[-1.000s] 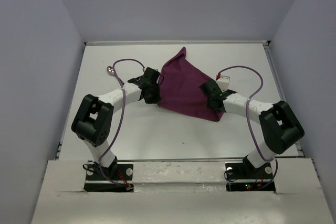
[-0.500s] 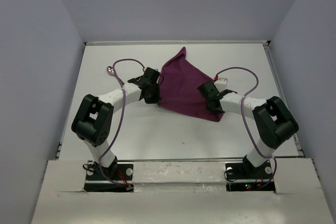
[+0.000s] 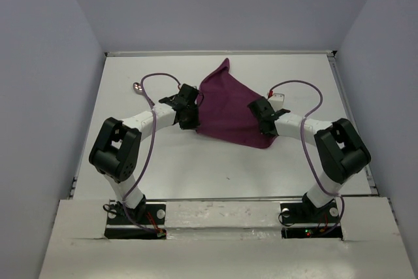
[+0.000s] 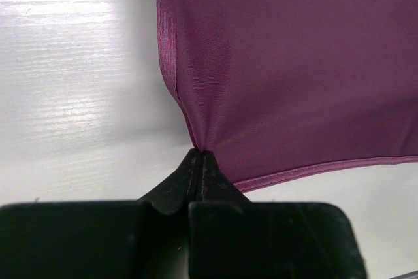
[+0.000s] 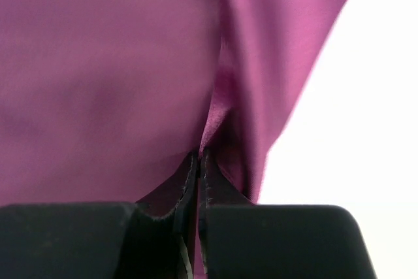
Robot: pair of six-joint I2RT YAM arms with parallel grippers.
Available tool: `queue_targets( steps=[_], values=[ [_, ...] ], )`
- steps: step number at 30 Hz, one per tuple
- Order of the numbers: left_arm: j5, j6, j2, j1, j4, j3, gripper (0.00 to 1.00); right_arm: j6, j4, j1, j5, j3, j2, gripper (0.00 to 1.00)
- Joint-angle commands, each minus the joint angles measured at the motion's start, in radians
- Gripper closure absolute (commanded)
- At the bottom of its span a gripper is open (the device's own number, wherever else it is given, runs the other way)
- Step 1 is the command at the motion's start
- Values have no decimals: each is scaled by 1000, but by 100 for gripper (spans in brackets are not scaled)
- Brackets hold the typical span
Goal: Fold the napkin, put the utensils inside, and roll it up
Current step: Flatten out the napkin at the center of the board.
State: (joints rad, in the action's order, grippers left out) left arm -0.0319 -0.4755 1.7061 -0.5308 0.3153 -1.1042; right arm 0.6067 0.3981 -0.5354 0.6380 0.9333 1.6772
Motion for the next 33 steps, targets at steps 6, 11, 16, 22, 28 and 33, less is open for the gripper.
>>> queue_targets(
  steps=[6,11,16,22,28,33],
  values=[
    [55,63,-62,35,83,-133,100,-97,-24,182,-69,123,-198,99],
    [43,84,-66,75,159,-293,100,-110,-25,244,-147,237,-296,99],
    [-16,100,-88,121,197,-510,100,-117,-24,279,-167,408,-353,99],
    [-48,106,-108,157,206,-753,100,-160,-24,288,-133,588,-386,99],
    [-54,94,-192,179,174,-861,100,-199,-22,288,-84,720,-459,99],
    [-31,72,-289,226,110,-887,100,-223,-4,288,-51,785,-531,99]
  ],
)
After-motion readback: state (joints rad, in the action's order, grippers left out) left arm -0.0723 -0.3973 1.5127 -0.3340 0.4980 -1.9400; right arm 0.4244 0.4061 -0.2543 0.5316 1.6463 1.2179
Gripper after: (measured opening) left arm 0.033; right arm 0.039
